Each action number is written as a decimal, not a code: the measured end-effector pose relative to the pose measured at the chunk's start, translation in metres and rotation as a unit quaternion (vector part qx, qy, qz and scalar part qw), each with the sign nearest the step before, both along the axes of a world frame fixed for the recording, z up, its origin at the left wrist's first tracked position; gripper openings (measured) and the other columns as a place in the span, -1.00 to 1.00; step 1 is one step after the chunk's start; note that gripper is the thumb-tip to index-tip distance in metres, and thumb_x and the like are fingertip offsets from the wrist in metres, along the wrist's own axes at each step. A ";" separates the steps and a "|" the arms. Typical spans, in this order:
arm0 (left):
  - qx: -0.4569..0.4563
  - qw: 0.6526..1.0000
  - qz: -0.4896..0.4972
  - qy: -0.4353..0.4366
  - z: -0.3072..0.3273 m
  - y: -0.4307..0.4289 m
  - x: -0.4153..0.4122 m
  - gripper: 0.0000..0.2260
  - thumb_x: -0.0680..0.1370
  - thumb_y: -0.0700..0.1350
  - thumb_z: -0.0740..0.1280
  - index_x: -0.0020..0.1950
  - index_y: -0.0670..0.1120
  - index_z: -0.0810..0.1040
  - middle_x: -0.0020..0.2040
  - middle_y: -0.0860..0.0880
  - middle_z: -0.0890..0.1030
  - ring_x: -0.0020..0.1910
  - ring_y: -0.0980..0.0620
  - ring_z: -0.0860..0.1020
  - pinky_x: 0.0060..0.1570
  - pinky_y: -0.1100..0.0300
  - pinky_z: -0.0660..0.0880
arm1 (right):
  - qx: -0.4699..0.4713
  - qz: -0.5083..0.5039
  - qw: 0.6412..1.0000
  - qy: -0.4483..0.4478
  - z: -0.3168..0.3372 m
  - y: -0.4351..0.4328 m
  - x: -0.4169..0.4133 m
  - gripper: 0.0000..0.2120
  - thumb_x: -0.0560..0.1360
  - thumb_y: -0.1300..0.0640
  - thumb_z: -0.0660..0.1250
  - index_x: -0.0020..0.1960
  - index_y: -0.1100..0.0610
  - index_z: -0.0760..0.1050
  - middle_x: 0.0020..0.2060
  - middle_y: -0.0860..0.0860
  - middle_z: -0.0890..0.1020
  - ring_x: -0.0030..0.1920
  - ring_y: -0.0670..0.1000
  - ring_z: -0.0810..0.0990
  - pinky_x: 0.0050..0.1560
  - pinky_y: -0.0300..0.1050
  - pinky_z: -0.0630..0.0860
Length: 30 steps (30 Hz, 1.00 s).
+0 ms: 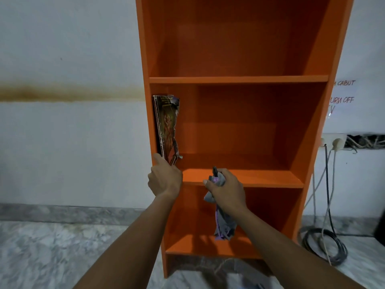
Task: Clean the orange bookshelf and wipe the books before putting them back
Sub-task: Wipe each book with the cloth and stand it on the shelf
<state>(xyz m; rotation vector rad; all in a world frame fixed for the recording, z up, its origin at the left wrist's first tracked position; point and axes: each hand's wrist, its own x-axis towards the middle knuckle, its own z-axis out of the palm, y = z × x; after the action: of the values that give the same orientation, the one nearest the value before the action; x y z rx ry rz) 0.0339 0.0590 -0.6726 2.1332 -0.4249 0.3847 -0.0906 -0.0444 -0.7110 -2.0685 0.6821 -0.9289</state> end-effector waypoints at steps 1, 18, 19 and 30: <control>0.020 1.000 -0.004 -0.003 -0.007 0.001 -0.007 -0.61 0.58 -0.08 0.33 0.35 -0.09 0.30 0.08 -0.18 0.63 0.01 -0.24 0.63 -0.05 -0.07 0.59 | 0.015 0.002 1.000 -0.006 0.000 0.001 -0.003 -0.79 0.55 -0.12 0.42 0.08 -0.05 0.49 -0.10 -0.05 0.61 -0.11 0.05 0.61 -0.14 0.09 0.53; 0.243 0.828 -0.256 0.436 -0.285 0.054 -0.209 -0.82 0.53 -0.03 0.35 -0.02 -0.13 0.49 -0.04 -0.17 0.59 -0.09 -0.14 0.59 -0.26 0.17 0.39 | 0.464 -0.175 0.866 0.069 -0.289 0.018 -0.193 -0.64 0.25 -0.02 0.44 -0.10 0.24 0.63 -0.14 0.25 0.69 -0.11 0.29 0.66 -0.09 0.18 0.60; 0.236 0.815 -0.252 0.465 -0.294 0.054 -0.212 -0.80 0.54 -0.04 0.34 0.02 -0.16 0.51 0.02 -0.21 0.61 0.02 -0.18 0.62 -0.25 0.16 0.37 | 0.456 -0.183 0.868 0.066 -0.293 0.023 -0.197 -0.70 0.27 0.05 0.43 -0.11 0.25 0.61 -0.16 0.24 0.68 -0.09 0.28 0.67 -0.10 0.13 0.58; -0.023 0.782 -0.209 0.587 -0.337 0.044 -0.230 -0.83 0.51 -0.30 0.39 -0.01 -0.10 0.46 0.04 -0.21 0.64 0.02 -0.20 0.66 0.03 -0.13 0.64 | -0.055 -0.090 0.945 0.310 -0.335 0.058 -0.246 -0.49 0.49 -0.16 0.14 0.39 -0.07 0.51 0.20 0.02 0.64 0.17 0.16 0.59 0.11 0.05 0.54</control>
<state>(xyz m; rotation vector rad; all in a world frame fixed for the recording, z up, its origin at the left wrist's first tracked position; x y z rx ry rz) -0.1963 0.1034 -1.0101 1.7369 -0.1130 -1.1455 -0.3369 0.0134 -1.0460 -2.4467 1.1815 -0.3961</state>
